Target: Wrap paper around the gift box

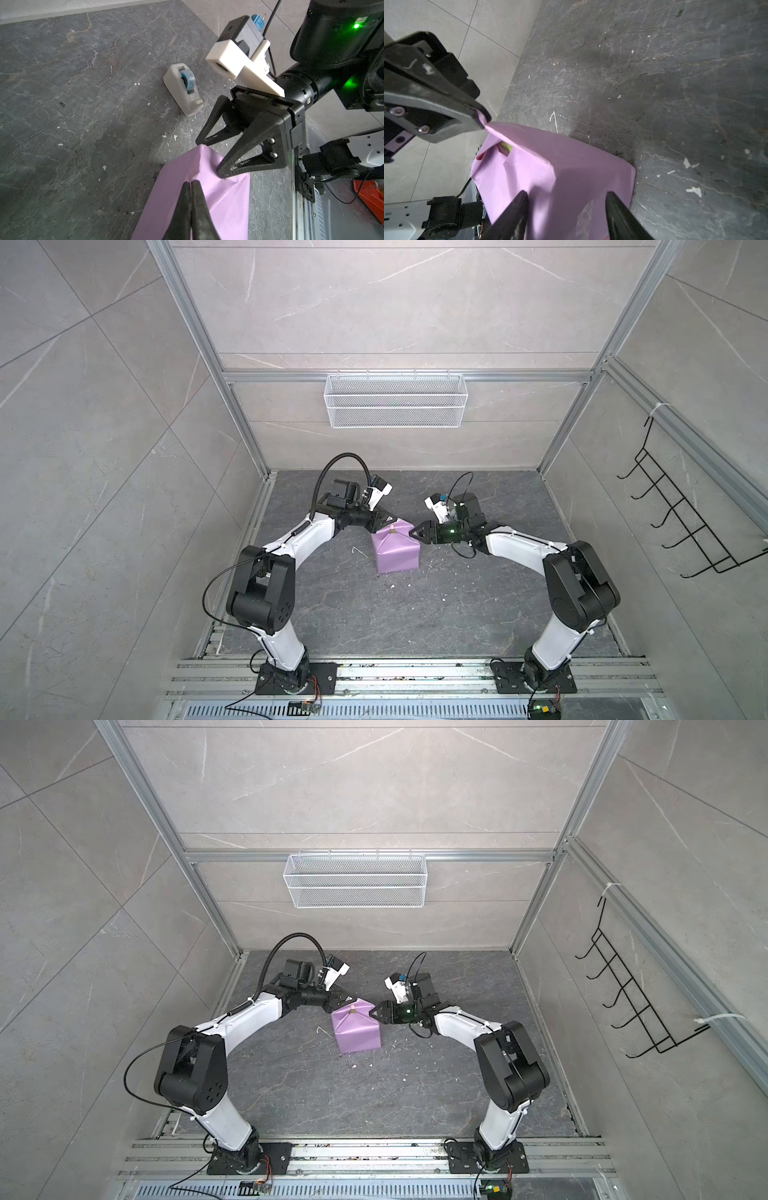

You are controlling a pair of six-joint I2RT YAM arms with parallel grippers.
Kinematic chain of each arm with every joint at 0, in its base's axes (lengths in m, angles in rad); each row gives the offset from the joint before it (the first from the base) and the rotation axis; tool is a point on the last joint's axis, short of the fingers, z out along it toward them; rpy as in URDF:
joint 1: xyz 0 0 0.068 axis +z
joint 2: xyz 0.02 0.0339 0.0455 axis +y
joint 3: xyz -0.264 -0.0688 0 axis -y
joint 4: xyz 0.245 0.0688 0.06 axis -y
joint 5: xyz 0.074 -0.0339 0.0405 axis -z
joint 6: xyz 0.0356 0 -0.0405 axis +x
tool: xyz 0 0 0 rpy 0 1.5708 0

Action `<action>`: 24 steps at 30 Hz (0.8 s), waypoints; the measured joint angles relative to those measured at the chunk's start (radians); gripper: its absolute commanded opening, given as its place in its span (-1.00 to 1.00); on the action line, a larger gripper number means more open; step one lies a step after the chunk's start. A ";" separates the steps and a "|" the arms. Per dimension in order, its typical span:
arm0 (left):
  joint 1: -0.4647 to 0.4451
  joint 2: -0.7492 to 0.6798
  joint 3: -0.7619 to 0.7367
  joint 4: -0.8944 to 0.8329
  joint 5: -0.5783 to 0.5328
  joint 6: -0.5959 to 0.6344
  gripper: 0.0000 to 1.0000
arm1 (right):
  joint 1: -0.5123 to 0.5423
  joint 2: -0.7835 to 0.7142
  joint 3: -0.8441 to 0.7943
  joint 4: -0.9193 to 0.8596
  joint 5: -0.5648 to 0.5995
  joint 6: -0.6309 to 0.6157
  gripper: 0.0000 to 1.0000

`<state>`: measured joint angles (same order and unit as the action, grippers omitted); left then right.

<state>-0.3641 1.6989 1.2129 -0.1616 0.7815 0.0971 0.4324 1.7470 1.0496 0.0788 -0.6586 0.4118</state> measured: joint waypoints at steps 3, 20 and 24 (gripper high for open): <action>-0.012 -0.020 -0.023 0.000 -0.021 0.000 -1.00 | 0.006 -0.008 -0.016 0.024 0.013 0.024 0.20; -0.072 -0.082 -0.142 0.033 -0.100 -0.047 -0.90 | 0.040 -0.035 -0.064 0.086 0.102 0.098 0.18; -0.076 -0.097 -0.165 0.049 -0.100 -0.066 -0.79 | 0.048 -0.042 -0.080 0.108 0.120 0.114 0.18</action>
<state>-0.4400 1.6024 1.0477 -0.1123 0.6819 0.0315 0.4801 1.7050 0.9695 0.1867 -0.5385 0.5255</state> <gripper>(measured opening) 0.080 0.592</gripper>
